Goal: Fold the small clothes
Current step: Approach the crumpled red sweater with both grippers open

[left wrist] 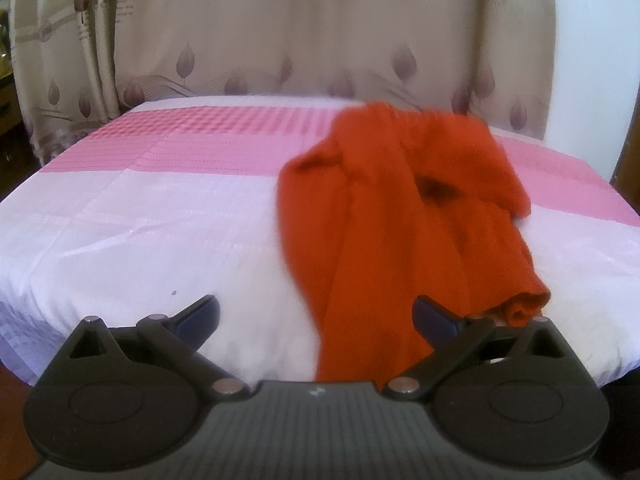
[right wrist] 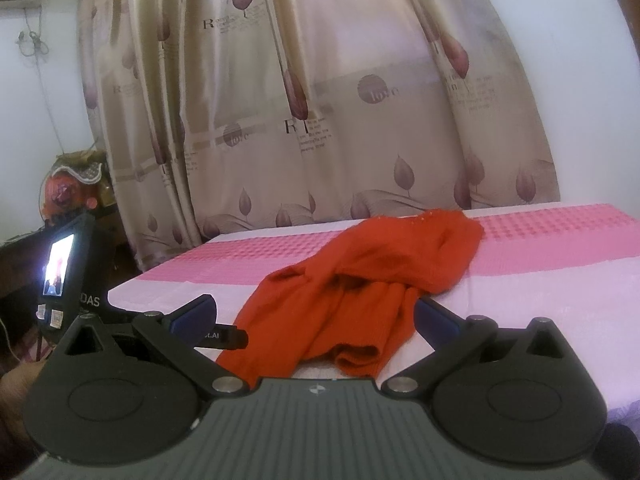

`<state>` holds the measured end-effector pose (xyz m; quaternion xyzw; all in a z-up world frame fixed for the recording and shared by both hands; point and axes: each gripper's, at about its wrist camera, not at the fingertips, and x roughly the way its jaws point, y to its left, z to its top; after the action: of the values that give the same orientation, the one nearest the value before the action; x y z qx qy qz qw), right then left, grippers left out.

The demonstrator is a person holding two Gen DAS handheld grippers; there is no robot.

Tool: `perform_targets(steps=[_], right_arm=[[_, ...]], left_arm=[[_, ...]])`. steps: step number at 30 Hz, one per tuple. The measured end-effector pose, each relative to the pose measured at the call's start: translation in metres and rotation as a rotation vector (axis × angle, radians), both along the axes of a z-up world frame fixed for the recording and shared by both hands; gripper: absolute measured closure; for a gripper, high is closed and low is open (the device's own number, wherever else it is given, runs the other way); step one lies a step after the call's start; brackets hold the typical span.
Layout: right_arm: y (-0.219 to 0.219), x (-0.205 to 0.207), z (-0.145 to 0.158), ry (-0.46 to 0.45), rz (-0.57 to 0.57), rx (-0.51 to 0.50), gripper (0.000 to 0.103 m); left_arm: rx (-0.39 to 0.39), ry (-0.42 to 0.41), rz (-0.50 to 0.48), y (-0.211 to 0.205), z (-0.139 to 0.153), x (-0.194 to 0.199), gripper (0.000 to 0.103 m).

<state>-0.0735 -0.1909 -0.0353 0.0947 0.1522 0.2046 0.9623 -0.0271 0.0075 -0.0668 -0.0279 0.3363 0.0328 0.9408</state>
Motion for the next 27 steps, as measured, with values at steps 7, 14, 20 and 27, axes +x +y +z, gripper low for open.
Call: perform_targets(steps=[7, 14, 20, 27], right_arm=[[-0.002, 0.001, -0.001, 0.009, -0.002, 0.006, 0.000], [-0.010, 0.003, -0.007, 0.030, -0.017, 0.022, 0.000], [-0.014, 0.007, -0.013, 0.053, -0.020, 0.049, 0.000], [-0.015, 0.011, -0.014, 0.070, -0.026, 0.059, 0.000]], left_arm=[[-0.073, 0.026, -0.058, 0.011, -0.007, -0.006, 0.000], [-0.155, 0.041, -0.153, 0.028, -0.028, -0.022, 0.000], [-0.142, 0.036, -0.180, 0.022, -0.038, -0.023, 0.001], [-0.123, 0.019, -0.160, 0.020, -0.042, -0.022, 0.014]])
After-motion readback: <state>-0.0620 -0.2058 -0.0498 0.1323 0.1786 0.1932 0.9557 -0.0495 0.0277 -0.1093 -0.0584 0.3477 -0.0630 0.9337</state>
